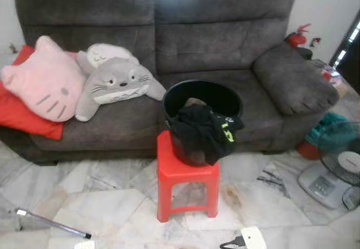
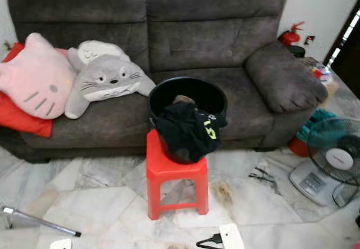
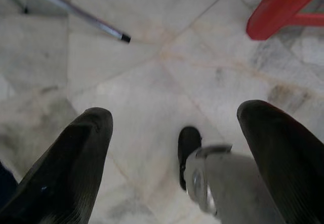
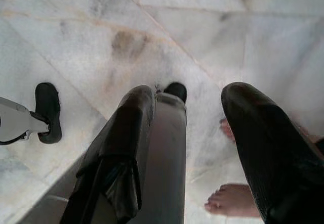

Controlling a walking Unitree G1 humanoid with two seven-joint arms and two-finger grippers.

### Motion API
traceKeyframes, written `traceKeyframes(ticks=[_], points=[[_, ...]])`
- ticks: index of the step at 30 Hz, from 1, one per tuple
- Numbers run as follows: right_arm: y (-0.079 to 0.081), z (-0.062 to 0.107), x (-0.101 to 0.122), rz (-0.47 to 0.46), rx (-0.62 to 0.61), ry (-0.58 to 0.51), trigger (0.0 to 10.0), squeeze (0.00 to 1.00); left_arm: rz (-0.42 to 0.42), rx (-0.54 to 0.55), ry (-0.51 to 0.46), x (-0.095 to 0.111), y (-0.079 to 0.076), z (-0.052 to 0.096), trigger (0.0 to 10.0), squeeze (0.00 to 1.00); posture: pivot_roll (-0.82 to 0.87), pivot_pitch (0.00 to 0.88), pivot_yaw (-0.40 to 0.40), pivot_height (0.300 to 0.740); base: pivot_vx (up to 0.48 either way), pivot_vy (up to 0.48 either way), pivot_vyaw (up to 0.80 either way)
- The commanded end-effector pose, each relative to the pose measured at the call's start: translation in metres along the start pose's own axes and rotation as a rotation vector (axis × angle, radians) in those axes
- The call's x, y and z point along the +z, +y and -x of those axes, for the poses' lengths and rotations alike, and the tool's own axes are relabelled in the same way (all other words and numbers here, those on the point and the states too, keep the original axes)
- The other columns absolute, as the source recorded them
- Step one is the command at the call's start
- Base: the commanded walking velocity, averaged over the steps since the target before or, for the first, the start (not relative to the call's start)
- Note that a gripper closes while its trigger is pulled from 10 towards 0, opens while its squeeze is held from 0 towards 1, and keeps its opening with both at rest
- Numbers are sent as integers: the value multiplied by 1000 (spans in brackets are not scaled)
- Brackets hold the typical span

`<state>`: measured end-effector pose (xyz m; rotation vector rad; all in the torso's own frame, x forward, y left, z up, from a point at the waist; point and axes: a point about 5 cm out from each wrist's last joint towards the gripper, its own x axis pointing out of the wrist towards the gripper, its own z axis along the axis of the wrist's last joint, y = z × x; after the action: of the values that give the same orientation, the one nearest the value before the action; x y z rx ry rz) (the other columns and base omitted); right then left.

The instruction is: Hang hanger

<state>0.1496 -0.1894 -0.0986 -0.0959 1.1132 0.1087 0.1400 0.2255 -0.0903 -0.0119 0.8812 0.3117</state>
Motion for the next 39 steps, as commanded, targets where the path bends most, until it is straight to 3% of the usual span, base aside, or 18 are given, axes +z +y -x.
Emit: traceKeyframes(ticks=[1,28,39], points=[[2,0,2,-13,1,-11,10000,0,-6,-5,2,0,0,0,10000,0,-117,0,31,740,0,0,0],[2,0,2,-11,-6,-14,10000,0,-3,-23,-9,1,-4,0,10000,0,-118,0,32,740,9,0,0],[2,0,2,-14,-6,-15,10000,0,-5,-29,-16,3,-5,0,10000,0,-121,0,34,740,269,0,0]])
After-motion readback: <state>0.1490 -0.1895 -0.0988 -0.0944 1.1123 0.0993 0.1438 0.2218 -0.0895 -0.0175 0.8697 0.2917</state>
